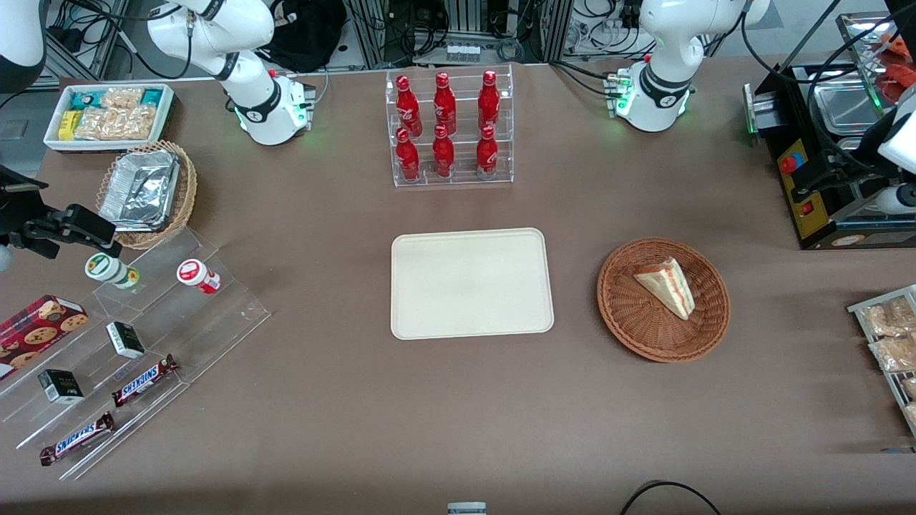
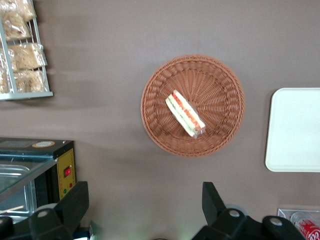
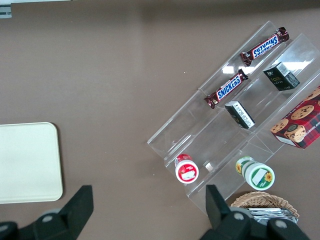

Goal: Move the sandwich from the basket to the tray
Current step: 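Move the left gripper from rest toward the wicker basket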

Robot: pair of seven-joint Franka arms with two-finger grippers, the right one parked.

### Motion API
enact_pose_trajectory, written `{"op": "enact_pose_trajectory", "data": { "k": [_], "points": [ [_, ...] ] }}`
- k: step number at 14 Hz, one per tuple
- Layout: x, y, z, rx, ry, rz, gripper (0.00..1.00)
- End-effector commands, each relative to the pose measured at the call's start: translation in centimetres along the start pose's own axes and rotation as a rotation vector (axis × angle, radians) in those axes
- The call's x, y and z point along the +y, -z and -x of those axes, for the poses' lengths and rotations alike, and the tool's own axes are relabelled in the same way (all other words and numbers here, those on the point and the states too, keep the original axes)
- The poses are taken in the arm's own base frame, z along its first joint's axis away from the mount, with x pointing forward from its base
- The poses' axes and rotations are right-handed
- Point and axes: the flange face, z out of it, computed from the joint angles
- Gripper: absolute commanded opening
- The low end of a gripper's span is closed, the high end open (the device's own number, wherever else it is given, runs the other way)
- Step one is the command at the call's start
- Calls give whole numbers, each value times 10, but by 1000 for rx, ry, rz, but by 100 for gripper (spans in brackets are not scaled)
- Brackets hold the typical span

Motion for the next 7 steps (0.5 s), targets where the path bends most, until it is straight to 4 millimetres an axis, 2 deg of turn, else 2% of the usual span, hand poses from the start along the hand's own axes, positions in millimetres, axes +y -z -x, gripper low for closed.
{"op": "enact_pose_trajectory", "data": {
  "k": [1, 4, 7],
  "points": [
    [0, 6, -1, 28, -20, 4, 100],
    [6, 1, -1, 19, -22, 5, 100],
    [9, -45, -21, -55, 7, 8, 100]
  ]
}}
